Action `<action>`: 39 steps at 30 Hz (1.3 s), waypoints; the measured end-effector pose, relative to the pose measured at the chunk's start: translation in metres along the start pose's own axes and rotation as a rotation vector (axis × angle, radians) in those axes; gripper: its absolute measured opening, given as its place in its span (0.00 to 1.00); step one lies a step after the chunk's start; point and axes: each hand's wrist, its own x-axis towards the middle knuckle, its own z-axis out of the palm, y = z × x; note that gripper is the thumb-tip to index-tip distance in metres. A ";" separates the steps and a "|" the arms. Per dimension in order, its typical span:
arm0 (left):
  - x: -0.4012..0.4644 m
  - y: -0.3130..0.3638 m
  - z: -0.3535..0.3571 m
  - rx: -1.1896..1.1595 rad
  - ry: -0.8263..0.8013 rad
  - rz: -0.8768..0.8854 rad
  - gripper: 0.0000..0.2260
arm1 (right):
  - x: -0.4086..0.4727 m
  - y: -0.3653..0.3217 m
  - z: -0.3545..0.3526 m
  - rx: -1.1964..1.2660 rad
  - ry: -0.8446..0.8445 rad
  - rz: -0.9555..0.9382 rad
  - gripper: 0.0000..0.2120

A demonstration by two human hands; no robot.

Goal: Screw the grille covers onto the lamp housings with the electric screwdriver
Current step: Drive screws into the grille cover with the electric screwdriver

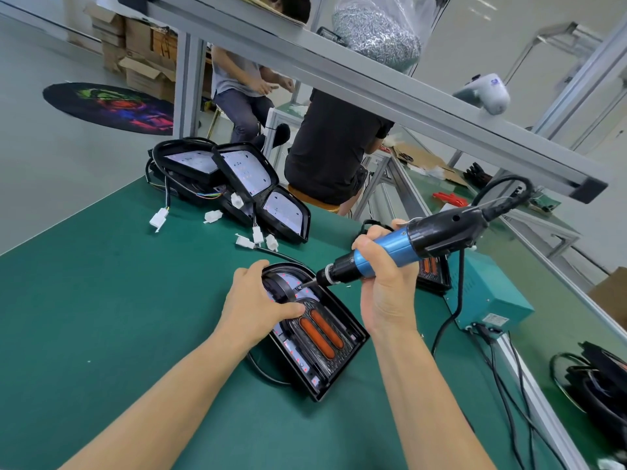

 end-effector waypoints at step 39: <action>0.005 -0.005 0.005 -0.057 0.038 0.015 0.40 | 0.005 -0.001 0.000 -0.044 -0.241 0.017 0.18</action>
